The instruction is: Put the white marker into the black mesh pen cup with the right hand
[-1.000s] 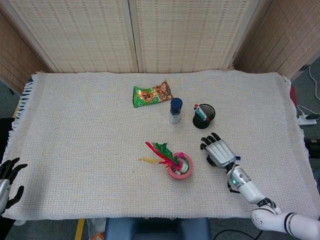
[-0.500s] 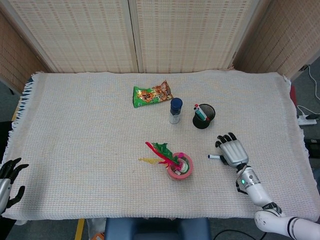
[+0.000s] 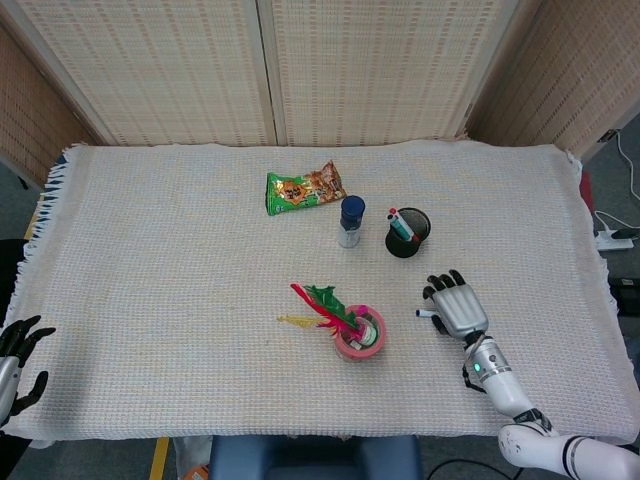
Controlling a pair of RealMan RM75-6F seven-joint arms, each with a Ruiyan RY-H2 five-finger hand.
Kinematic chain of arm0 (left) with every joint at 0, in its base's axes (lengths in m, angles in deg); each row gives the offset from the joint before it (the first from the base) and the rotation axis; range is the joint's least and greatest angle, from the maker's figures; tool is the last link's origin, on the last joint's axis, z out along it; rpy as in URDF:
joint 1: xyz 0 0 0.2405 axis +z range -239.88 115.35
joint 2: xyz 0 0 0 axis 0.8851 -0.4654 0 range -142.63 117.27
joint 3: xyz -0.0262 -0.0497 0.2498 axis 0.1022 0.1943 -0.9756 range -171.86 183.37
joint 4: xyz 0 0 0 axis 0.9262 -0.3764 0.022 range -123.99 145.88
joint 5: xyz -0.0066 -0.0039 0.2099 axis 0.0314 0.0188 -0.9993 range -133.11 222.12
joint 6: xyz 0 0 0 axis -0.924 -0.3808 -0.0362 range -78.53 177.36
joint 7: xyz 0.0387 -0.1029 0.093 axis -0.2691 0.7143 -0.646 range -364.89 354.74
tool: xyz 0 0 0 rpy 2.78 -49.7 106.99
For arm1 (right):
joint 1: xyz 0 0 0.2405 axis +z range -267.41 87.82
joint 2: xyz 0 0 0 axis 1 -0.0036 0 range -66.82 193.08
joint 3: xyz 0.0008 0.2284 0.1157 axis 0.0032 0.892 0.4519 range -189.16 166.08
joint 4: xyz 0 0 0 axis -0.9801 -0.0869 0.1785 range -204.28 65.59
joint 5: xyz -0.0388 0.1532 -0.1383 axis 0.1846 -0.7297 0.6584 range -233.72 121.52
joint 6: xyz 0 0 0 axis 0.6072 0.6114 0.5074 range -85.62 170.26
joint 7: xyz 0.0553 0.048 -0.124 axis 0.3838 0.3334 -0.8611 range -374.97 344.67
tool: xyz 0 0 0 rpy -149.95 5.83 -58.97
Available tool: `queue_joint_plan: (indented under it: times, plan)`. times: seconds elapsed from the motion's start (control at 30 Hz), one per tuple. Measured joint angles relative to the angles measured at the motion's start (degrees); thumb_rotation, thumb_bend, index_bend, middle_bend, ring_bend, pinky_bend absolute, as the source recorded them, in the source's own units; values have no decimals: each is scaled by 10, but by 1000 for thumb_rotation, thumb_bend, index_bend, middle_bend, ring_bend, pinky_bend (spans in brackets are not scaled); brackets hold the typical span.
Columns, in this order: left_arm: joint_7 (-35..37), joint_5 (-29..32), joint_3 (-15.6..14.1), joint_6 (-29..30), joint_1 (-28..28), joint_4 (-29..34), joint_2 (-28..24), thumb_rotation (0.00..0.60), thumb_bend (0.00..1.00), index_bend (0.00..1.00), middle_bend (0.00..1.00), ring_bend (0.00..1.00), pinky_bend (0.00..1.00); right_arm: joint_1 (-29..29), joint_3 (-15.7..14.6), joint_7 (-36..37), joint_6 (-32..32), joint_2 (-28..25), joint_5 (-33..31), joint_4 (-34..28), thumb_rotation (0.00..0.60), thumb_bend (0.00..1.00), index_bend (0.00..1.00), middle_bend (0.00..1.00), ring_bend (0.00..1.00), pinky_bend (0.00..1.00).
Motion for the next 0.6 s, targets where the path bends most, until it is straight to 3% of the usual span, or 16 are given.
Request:
queue_joint_plan:
  times: [0.6]
  plan:
    - [3,3,7,21,7,-6,2,600,417,217,56,0,186,6,-7,10,9,14,-9,21,600,327,391,179,202,144]
